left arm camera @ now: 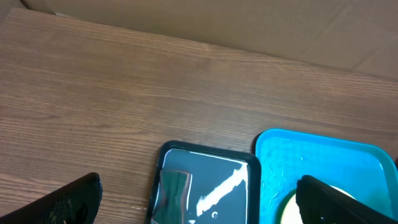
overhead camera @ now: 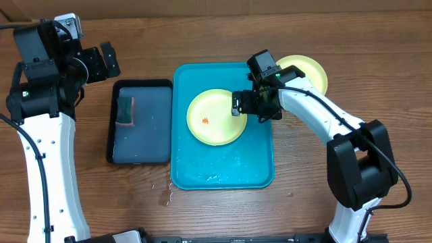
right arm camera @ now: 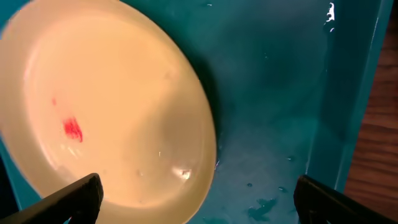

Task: Clean dirty plates on tray and stack at the side
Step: 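Drag the yellow plate down toward the teal tray's center with the right gripper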

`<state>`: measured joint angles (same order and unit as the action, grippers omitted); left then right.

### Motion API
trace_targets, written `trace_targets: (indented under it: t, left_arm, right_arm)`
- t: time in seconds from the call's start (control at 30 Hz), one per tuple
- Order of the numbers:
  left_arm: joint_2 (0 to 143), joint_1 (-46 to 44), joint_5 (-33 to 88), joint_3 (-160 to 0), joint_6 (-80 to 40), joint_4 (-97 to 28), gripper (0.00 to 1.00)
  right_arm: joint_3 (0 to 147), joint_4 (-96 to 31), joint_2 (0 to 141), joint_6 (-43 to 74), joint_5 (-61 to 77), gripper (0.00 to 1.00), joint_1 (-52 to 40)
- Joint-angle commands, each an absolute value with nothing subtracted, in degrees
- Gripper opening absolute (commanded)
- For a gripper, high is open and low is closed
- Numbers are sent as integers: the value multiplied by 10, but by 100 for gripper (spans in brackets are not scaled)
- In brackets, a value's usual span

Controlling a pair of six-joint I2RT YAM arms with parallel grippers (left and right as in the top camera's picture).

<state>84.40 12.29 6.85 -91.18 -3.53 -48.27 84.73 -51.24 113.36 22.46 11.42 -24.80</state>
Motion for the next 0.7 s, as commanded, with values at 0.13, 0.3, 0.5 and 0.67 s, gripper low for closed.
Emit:
trace_targets:
  t: [0.13, 0.3, 0.5, 0.67]
  left_arm:
    - [848, 120, 73, -915, -45, -482, 100]
    - [848, 120, 73, -915, -45, -482, 100]
    - [848, 120, 73, -915, -45, -482, 100]
    - [848, 120, 73, -915, -45, -482, 100]
  right_arm:
    - [847, -525, 1122, 225, 116, 100, -248]
    - [847, -529, 1122, 226, 117, 100, -248]
    - [847, -528, 1122, 225, 117, 100, -247]
    - [847, -528, 1122, 225, 117, 100, -247]
